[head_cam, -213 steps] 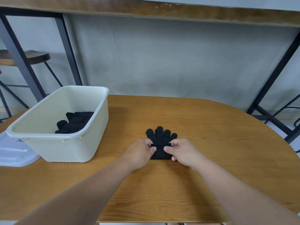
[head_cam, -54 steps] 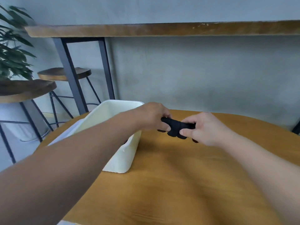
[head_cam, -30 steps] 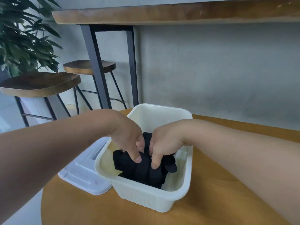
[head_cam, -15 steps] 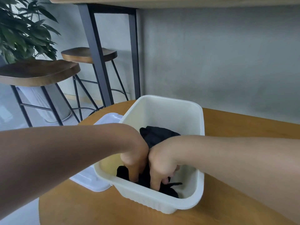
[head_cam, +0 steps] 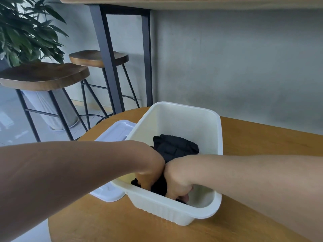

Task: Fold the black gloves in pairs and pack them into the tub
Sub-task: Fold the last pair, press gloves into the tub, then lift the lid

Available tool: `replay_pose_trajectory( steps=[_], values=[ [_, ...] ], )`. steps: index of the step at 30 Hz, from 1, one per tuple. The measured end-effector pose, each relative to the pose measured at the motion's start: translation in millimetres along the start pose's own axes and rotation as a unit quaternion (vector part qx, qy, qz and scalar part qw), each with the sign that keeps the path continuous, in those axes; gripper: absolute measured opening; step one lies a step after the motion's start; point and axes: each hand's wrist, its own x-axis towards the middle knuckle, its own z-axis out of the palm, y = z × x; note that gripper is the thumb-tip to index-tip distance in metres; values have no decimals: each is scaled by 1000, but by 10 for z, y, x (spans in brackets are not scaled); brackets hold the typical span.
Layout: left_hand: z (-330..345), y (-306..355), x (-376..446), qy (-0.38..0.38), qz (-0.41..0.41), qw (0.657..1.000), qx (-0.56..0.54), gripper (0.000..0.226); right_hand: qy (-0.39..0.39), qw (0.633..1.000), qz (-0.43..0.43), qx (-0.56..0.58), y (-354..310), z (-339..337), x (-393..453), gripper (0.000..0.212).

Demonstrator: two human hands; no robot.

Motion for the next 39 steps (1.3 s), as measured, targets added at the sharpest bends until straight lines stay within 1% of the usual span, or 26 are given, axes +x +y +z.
replay_pose_trajectory(
  steps=[2,5,7,8,9,11,14,15,17,19,20,23,24,26,28,30,34,36,39],
  values=[
    [-7,-6,-20,-2,-4,1000,-7,35,-2,1000,7,6,-1,-17,-16,38],
    [-80,-53,-145,-16,-10,998,-56,34,23,997,-9,77,33,-93,-208,39],
    [-198,-93,-311,-1,-10,996,-91,34,43,992,-12,121,77,-176,-356,27],
    [-268,-111,-410,22,-16,995,-101,34,61,990,-4,128,101,-214,-414,22],
    [-336,-123,-517,58,-32,992,-112,34,88,987,7,135,123,-246,-470,23],
    [-431,-147,-699,147,-80,975,-145,31,178,969,29,168,196,-293,-564,23],
    [-449,-192,-806,242,-118,940,-211,18,309,919,50,240,303,-298,-651,24],
    [-435,-201,-807,266,-123,925,-243,18,336,905,53,256,339,-290,-658,25],
    [-399,-184,-785,299,-136,894,-306,30,372,892,52,253,420,-261,-642,25],
    [-398,-184,-716,338,-147,857,-361,31,422,878,38,221,558,-247,-612,24],
    [-361,-188,-715,361,-150,836,-386,30,453,865,29,216,581,-234,-608,24],
    [-395,-182,-586,414,-177,771,-450,27,522,811,-11,265,826,-237,-559,23],
    [-434,-165,-549,424,-185,748,-475,28,530,798,-22,287,915,-249,-548,24],
    [-554,-115,-496,423,-198,722,-511,29,521,785,-45,331,1079,-289,-544,24],
    [-690,-58,-499,404,-206,713,-534,26,505,784,-55,358,1193,-333,-578,26],
    [-835,-33,-540,393,-209,695,-564,24,485,787,-57,378,1277,-400,-638,31],
    [-1049,-24,-678,406,-217,653,-602,28,452,796,-48,398,1365,-523,-827,42],
    [-1130,-8,-787,410,-226,611,-638,35,445,793,-50,413,1383,-595,-951,47],
    [-1221,31,-987,412,-235,526,-706,43,436,787,-57,433,1346,-731,-1153,53]
  ],
)
